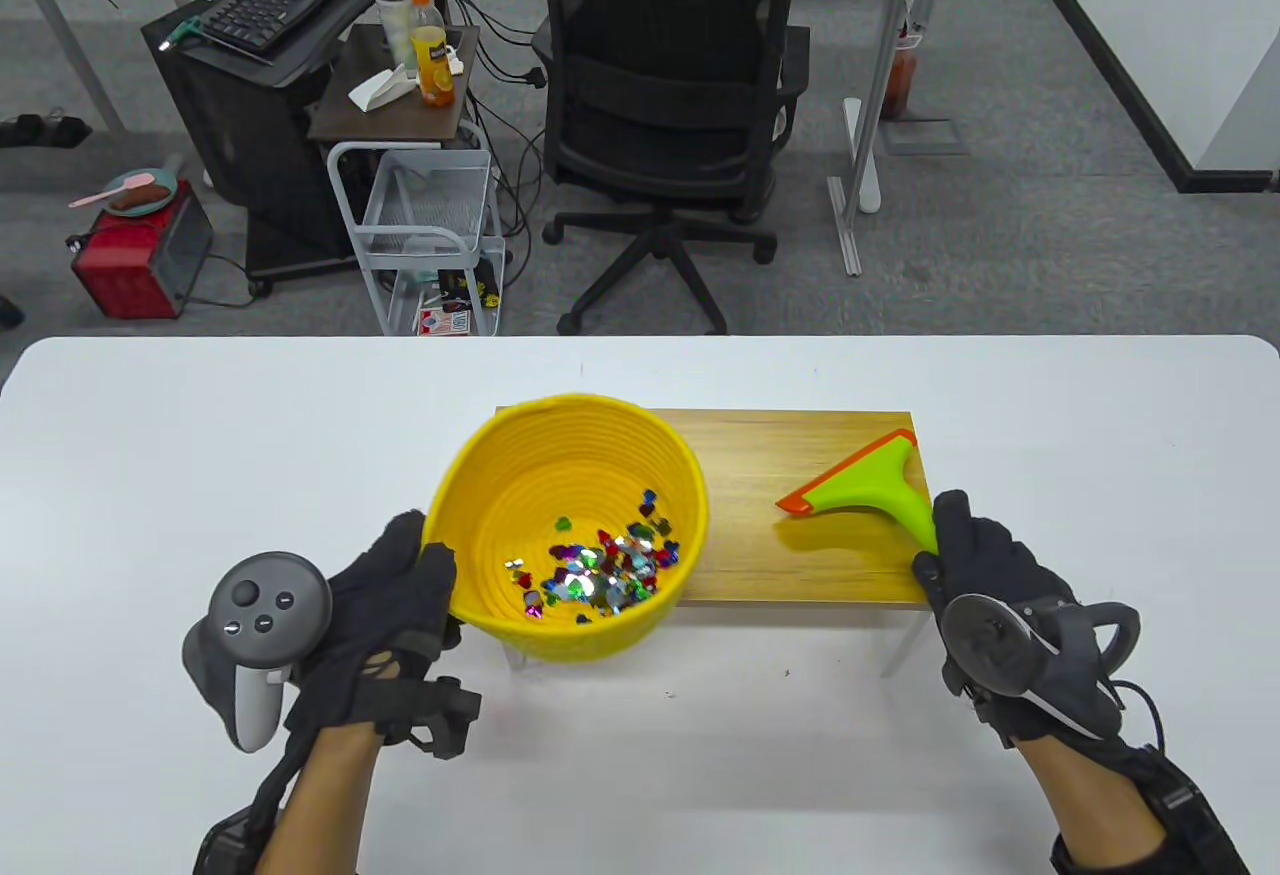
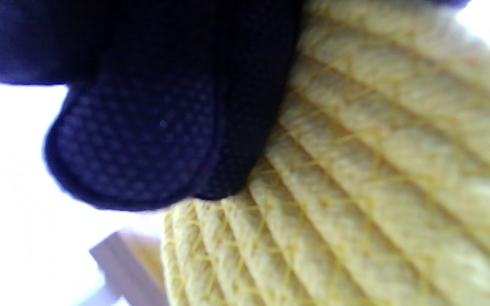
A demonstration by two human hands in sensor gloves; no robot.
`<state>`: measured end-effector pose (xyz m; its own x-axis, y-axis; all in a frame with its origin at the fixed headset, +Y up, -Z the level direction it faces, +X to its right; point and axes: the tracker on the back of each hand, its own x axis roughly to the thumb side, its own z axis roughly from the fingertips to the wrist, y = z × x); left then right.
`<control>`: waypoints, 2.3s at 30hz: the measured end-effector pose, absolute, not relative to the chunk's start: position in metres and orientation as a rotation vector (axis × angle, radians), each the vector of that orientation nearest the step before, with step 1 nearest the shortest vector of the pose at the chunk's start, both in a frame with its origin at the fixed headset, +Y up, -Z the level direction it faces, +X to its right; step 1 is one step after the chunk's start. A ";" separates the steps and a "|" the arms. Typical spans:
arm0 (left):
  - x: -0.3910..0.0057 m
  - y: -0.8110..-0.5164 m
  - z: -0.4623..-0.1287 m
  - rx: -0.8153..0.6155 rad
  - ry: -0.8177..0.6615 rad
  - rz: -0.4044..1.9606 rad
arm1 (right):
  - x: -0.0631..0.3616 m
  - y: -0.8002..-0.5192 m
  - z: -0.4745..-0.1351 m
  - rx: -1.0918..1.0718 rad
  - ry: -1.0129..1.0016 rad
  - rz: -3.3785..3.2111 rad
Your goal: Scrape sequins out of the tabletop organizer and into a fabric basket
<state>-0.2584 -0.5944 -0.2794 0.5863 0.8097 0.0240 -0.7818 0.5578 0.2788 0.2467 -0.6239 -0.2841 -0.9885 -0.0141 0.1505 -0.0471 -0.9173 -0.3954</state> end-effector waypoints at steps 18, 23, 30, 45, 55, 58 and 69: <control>-0.322 -0.639 -0.303 0.514 0.579 0.960 | 0.244 -0.632 -0.286 0.301 -0.670 3.016; -0.334 -0.656 -0.305 0.496 0.655 0.994 | 0.245 -0.634 -0.286 0.310 -0.674 3.014; -0.350 -0.686 -0.306 0.446 0.759 0.991 | 0.243 -0.635 -0.285 0.328 -0.689 3.008; -0.364 -0.751 -0.301 0.324 0.874 0.955 | 0.236 -0.637 -0.283 0.350 -0.714 3.025; -0.358 -0.746 -0.309 0.064 0.771 0.793 | 0.237 -0.636 -0.281 0.338 -0.725 3.026; -0.348 -0.726 -0.309 0.073 0.708 0.657 | 0.237 -0.636 -0.280 0.332 -0.733 3.021; -0.256 -0.634 -0.297 0.294 0.043 0.466 | 0.242 -0.636 -0.277 0.305 -0.746 3.018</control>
